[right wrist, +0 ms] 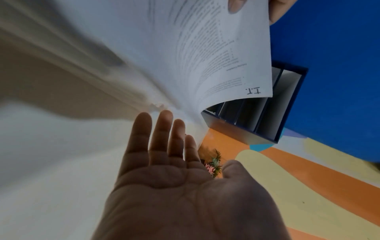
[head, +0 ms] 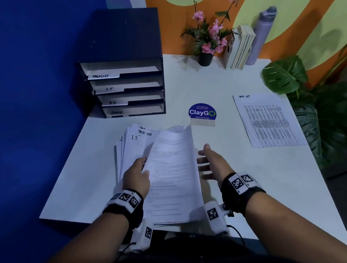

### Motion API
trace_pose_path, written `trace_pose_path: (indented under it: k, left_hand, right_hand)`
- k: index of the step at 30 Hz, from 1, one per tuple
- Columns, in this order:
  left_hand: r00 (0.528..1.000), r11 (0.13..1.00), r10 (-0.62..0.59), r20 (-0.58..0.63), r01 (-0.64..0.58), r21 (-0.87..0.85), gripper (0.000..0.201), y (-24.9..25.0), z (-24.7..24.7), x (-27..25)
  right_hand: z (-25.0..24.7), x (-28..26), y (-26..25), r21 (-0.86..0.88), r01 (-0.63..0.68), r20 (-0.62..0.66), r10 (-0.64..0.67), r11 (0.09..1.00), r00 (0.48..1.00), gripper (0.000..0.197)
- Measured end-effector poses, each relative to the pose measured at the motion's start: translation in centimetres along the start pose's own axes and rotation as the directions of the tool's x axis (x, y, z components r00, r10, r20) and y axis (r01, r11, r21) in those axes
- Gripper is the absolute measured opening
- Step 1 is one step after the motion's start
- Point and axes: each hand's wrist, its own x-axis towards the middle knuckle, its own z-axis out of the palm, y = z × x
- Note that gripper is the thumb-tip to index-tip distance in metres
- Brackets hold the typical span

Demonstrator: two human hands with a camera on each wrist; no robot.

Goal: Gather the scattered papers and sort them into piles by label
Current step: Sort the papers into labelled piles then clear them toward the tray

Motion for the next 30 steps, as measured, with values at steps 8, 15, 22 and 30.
trace_pose_path:
  k: [8, 15, 22, 30]
  left_hand:
    - [0.988, 0.992, 0.051, 0.145, -0.033, -0.119, 0.032, -0.6, -0.4, 0.0]
    - [0.990, 0.929, -0.044, -0.134, 0.090, 0.359, 0.069, -4.0, -2.2, 2.2]
    - [0.990, 0.977, -0.019, -0.136, 0.048, 0.208, 0.066, -6.9, -3.3, 2.5]
    - [0.981, 0.996, -0.080, -0.176, 0.073, -0.045, 0.022, -4.0, -2.7, 1.3]
  right_hand:
    - [0.1, 1.3, 1.8, -0.130, 0.056, -0.074, -0.066, 0.990, 0.995, 0.039]
    - [0.0, 1.0, 2.2, -0.003, 0.190, -0.306, -0.181, 0.982, 0.935, 0.016]
    - [-1.7, 1.4, 1.6, 0.022, 0.267, -0.390, -0.238, 0.963, 0.890, 0.014]
    - [-0.6, 0.3, 2.8, 0.053, 0.153, -0.227, -0.138, 0.987, 0.964, 0.016]
